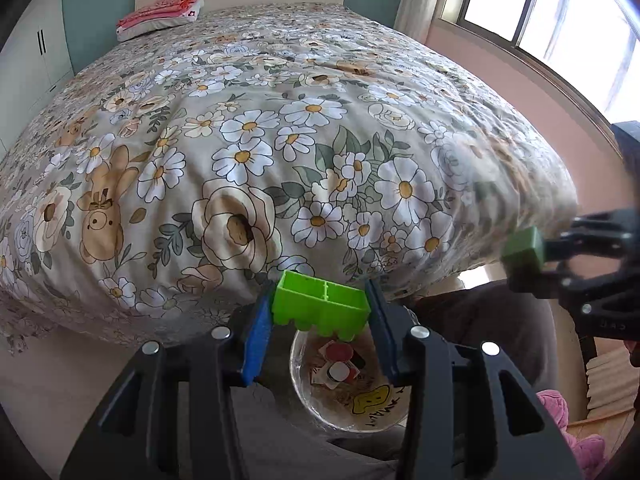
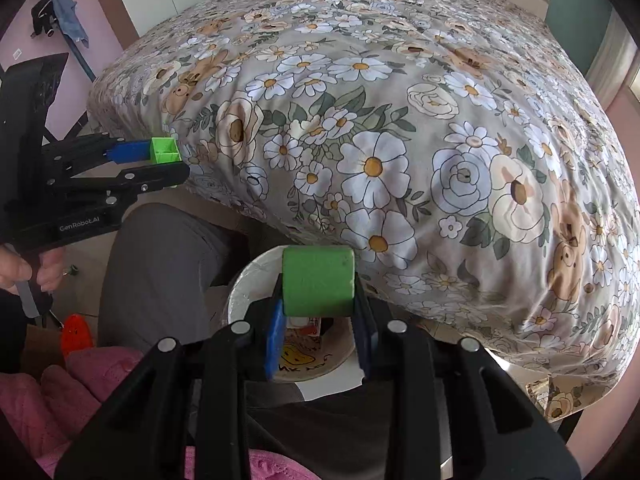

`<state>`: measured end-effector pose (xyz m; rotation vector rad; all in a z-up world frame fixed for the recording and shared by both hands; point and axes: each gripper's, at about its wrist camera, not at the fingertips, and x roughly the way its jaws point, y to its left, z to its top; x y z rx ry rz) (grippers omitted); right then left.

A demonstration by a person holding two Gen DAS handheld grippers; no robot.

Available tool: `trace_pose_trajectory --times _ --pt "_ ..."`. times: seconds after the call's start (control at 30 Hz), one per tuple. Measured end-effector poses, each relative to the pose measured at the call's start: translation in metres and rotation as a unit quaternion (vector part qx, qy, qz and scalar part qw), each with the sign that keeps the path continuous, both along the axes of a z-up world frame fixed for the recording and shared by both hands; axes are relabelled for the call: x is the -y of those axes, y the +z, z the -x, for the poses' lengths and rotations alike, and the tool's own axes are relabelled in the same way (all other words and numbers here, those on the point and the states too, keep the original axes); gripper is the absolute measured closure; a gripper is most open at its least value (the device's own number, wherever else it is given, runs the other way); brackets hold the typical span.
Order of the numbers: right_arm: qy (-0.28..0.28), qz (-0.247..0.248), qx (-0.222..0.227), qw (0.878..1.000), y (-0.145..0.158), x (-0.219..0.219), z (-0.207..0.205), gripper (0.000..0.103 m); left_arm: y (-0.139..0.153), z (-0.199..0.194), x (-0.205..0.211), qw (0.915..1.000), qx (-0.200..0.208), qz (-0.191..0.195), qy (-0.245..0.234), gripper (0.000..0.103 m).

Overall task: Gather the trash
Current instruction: 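Carry the two green blocks with both tools over the bin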

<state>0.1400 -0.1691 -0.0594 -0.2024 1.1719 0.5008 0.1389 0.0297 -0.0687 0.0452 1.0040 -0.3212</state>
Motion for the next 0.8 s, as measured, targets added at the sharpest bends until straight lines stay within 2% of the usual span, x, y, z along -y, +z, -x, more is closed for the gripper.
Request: trace_pose_trajectory --times 0.23,0.5,0.8 --pt "0.004 0.006 -0.076 0.997 -0.075 -0.008 -0.002 0.072 -0.07 -0.004 0.013 0.9969 -0.077 -0.001 -0.011 0.056" --pt "0.004 0.013 -0.154 0.988 -0.154 -0.018 -0.005 0.072 -0.146 -0.007 0.031 0.9859 -0.166 -0.004 -0.022 0.056" --pt "-0.012 0.016 -0.227 0.974 -0.228 -0.019 -0.015 0.072 -0.205 -0.021 0.046 0.9726 -0.232 -0.004 -0.019 0.056"
